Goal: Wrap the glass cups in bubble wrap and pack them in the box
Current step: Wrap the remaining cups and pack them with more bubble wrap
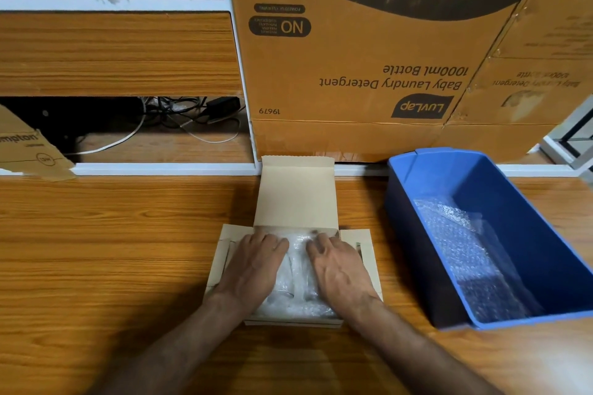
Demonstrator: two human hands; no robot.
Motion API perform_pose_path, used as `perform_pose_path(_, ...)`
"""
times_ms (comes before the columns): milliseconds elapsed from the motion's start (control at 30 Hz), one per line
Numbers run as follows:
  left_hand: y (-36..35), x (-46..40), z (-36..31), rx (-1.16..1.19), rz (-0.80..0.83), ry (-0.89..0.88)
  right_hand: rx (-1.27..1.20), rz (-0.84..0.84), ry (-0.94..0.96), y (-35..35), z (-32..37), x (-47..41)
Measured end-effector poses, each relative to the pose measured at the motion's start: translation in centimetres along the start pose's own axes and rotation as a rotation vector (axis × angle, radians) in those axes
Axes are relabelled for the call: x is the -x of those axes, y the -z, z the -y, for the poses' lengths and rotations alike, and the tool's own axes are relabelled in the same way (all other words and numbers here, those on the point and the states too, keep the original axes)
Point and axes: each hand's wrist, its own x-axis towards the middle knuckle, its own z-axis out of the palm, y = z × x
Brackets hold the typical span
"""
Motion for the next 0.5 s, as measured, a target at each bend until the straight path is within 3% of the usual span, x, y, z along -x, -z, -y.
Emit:
perform_pose_path(267,0.7,0.7,-0.1,-0.104,0.138,0.024,-0.002,0.049,0.001,0.0,1.0,0.1)
perform_pose_path(500,0.8,0.9,-0.5,0.016,0.183,0.022,-0.092,0.136,0.018,-0.4,1.5,0.9)
